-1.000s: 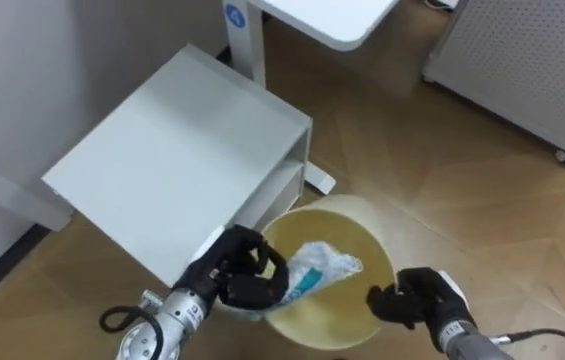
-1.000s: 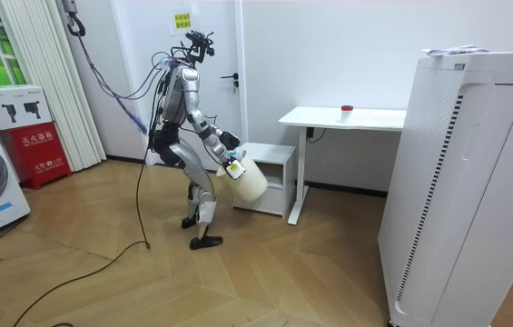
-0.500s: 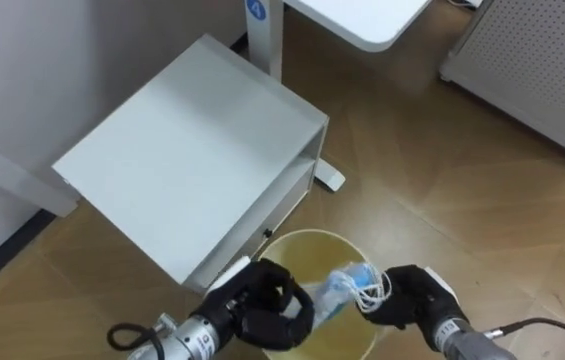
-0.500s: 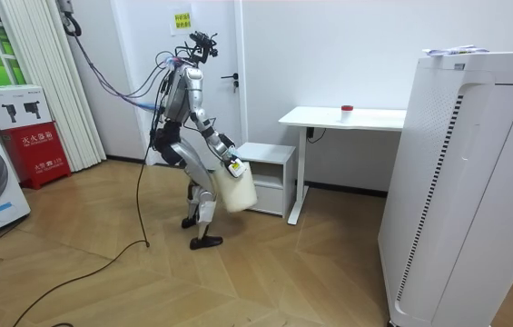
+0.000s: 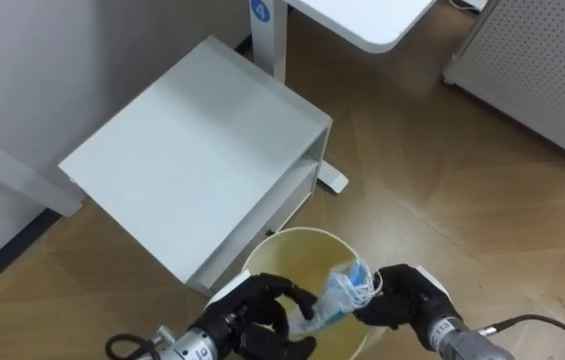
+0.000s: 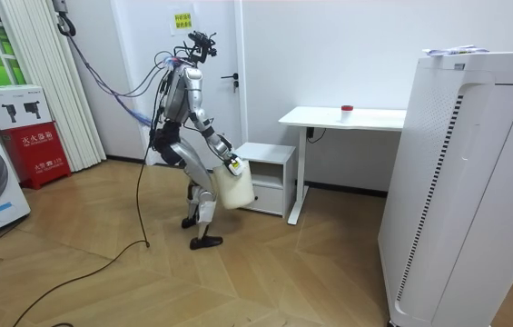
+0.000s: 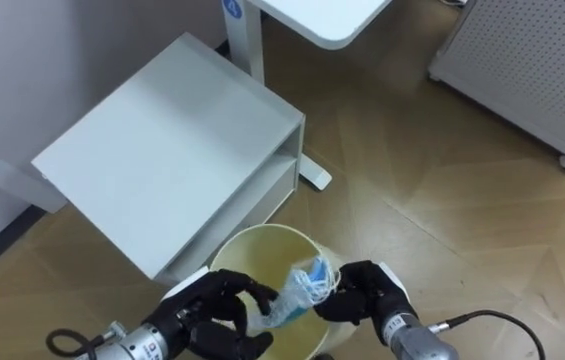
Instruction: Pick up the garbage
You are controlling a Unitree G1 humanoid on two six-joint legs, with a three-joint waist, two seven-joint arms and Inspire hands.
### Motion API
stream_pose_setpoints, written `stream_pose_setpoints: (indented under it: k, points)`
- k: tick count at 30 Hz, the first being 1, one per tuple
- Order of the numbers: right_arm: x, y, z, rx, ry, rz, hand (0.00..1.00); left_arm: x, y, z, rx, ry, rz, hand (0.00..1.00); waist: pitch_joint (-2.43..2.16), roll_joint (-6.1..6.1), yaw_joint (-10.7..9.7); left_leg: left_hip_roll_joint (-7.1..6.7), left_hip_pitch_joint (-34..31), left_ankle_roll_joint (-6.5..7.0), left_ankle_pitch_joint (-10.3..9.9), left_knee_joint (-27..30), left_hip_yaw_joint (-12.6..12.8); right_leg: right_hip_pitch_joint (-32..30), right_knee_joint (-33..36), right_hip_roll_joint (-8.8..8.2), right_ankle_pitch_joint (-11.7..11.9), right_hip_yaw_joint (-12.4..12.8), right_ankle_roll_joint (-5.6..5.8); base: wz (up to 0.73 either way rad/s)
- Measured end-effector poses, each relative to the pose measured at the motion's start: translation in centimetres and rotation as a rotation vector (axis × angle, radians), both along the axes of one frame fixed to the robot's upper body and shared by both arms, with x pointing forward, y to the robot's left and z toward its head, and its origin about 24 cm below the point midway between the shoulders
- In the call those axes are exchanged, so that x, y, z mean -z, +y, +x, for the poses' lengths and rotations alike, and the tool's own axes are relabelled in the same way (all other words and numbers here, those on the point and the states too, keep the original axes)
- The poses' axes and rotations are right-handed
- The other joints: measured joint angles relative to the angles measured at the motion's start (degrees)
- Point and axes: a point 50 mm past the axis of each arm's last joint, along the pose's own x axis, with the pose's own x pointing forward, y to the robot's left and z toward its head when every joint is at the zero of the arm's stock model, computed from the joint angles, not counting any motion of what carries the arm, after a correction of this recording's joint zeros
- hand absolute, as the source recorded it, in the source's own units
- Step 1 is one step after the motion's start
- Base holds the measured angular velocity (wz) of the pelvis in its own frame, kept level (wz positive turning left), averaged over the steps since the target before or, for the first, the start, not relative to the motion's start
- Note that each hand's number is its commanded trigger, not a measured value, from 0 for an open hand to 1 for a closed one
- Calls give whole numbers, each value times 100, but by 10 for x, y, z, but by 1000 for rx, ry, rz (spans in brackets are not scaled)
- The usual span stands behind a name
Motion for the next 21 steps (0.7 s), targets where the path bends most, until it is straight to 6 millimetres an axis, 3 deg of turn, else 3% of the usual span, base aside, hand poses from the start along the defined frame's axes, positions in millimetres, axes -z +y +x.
stream_pose_setpoints:
  k: [13, 21]
  points:
    - [4, 0, -4, 14, 14, 37, 100, 0, -6, 0, 30, 6, -17, 0, -23, 35, 33, 5, 402, -6, 13, -73, 3, 404, -91, 14, 20, -8, 2, 0]
    - [25, -10, -32, 76, 98, 84, 100, -12, -17, -3, 81, -37, -66, 0, -80, 127, 4, -16, 1003, -22, 90, -467, -8, 1083, -582, 45, 133, -90, 35, 0]
